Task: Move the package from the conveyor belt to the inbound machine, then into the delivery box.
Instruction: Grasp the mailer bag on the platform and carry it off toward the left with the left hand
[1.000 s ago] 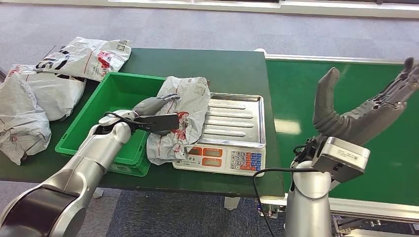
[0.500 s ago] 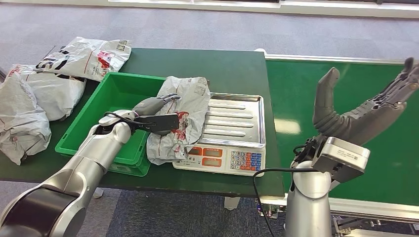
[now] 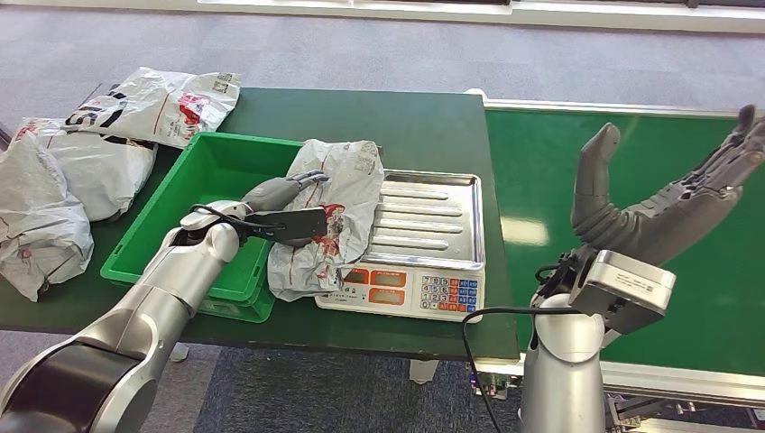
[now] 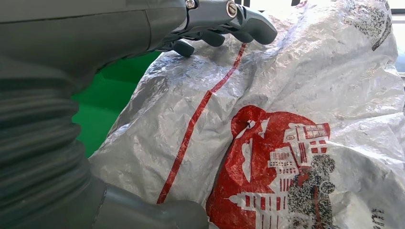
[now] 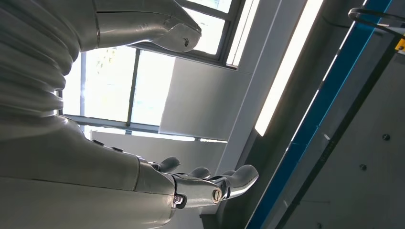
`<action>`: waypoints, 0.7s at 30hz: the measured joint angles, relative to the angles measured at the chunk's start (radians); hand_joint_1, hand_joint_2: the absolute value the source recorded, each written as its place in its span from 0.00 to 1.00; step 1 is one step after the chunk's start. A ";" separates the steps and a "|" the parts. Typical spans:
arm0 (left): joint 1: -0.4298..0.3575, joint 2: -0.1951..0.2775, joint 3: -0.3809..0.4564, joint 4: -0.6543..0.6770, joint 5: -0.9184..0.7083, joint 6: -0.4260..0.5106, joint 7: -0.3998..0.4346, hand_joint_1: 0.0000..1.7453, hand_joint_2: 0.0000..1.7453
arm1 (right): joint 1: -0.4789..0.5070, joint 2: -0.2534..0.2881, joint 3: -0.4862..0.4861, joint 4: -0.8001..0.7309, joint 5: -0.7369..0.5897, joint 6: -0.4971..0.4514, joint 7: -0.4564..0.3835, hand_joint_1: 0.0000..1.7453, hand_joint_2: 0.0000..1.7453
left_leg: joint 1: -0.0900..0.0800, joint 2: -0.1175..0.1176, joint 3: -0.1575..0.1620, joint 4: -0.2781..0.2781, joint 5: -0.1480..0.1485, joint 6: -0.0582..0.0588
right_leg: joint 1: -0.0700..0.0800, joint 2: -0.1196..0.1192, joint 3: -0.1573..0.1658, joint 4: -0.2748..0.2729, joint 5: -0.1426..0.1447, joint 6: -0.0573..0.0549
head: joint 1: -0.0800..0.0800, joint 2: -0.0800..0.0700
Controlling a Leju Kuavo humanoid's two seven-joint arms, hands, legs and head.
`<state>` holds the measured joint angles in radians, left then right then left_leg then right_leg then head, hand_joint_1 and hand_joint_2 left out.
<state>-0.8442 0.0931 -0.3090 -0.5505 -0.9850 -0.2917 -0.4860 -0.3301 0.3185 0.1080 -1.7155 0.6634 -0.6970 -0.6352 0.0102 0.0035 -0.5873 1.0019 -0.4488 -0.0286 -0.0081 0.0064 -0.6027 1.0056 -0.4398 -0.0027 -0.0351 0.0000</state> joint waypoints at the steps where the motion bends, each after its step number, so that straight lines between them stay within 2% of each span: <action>1: 0.000 0.000 0.000 0.000 0.000 0.000 0.000 0.00 1.00 | 0.000 0.000 0.000 0.000 0.000 0.000 0.000 0.00 1.00 | 0.000 0.000 0.000 0.000 0.000 0.000 | 0.000 0.000 0.000 0.000 0.000 0.000 | 0.000 0.000; 21: 0.000 0.000 0.000 0.000 0.000 0.000 0.000 0.00 1.00 | 0.000 0.000 0.000 0.000 0.000 0.000 0.000 0.00 1.00 | 0.000 0.000 0.000 0.000 0.000 0.000 | 0.000 0.000 0.000 0.000 0.000 0.000 | 0.000 0.000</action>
<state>-0.8443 0.0931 -0.3090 -0.5502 -0.9850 -0.2918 -0.4860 -0.3301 0.3185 0.1080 -1.7155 0.6634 -0.6970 -0.6352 0.0102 0.0035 -0.5873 1.0019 -0.4488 -0.0286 -0.0081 0.0064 -0.6026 1.0056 -0.4397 -0.0027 -0.0351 0.0000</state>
